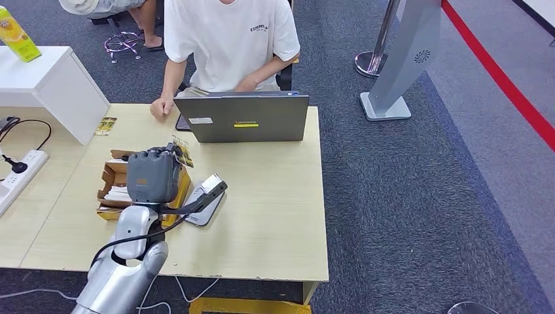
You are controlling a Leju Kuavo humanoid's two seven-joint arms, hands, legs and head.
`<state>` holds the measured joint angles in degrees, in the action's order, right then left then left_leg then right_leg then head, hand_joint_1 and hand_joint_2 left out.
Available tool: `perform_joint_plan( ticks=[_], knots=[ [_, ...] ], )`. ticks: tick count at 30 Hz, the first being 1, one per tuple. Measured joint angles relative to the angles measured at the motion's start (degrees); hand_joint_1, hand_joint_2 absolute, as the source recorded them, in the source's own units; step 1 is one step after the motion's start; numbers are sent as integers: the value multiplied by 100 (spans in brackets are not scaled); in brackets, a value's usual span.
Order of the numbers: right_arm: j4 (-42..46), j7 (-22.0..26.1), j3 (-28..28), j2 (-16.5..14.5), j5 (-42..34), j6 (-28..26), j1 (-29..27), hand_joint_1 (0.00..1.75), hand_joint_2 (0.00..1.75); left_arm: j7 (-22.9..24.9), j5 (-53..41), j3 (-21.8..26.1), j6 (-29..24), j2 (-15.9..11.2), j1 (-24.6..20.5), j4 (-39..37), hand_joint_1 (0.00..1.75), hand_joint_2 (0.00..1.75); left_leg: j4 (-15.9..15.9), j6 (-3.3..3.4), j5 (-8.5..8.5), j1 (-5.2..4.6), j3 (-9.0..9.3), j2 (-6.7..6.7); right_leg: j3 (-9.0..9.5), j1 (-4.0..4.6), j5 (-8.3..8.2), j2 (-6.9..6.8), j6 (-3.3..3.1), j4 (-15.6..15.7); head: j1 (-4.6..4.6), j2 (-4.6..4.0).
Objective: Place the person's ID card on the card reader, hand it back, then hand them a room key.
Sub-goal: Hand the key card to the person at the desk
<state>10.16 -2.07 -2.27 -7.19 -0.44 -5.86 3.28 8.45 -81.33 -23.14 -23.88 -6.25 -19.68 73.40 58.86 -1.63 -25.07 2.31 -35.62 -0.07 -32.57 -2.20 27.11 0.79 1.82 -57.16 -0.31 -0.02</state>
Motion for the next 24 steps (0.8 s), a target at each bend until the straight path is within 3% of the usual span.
perform_joint_plan(
  ticks=[7,12,21,24],
  knots=[
    [0,11,-15,-19,101,68,5,0,175,-252,34,285,-212,-307,-293,515,175,175,0,0,0,0,0,0,0,0,0,0,0,-1,-1,0],
    [0,-28,-40,-32,219,85,13,0,175,-140,-281,465,-422,-439,-501,463,175,175,0,2,2,0,0,0,-1,0,0,0,0,-1,1,0],
    [0,-51,-59,-31,370,163,41,0,175,-58,-558,983,-561,-763,-1996,-1445,175,175,0,1,21,5,2,0,-3,5,-13,1,-13,-7,-3,0],
    [0,-73,-58,-32,370,160,43,0,175,-58,-559,1018,-559,-765,-2229,-1854,44,175,0,1,21,3,0,0,-3,4,-13,2,-12,-6,-3,0]
  ],
)
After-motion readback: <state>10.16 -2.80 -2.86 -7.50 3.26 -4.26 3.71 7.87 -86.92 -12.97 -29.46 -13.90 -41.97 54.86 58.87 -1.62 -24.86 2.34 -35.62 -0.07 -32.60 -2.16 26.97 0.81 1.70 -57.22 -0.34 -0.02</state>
